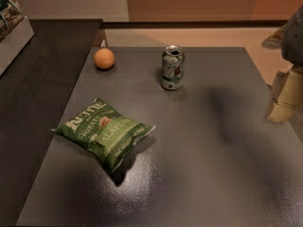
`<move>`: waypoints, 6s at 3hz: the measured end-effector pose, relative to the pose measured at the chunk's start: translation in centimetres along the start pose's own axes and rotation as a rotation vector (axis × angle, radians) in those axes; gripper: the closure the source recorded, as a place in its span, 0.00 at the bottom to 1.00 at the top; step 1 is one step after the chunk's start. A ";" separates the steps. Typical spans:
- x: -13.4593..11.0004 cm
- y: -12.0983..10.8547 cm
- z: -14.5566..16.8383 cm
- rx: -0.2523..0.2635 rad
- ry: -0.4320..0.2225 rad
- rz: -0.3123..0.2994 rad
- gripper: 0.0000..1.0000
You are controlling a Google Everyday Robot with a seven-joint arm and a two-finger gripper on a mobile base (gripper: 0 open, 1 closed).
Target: Move 7up can near green jalapeno chip bag
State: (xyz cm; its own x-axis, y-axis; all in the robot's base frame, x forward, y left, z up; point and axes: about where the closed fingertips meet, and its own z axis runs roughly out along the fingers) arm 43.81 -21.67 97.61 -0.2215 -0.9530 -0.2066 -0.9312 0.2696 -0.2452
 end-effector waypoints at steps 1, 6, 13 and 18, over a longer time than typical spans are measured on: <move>0.0 0.0 0.0 0.000 0.000 0.000 0.00; -6.8 -10.1 6.5 0.014 -0.261 0.071 0.00; -16.9 -12.2 14.9 -0.142 -0.576 0.055 0.41; -22.1 -4.2 11.9 -0.305 -0.650 -0.231 1.00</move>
Offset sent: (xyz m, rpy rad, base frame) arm 0.0145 0.0054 0.0073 0.0303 -0.0239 0.0133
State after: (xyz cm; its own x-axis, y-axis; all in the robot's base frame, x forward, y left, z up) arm 56.08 -0.07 91.89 0.1164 -0.6819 -0.7222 -0.9931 -0.0675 -0.0962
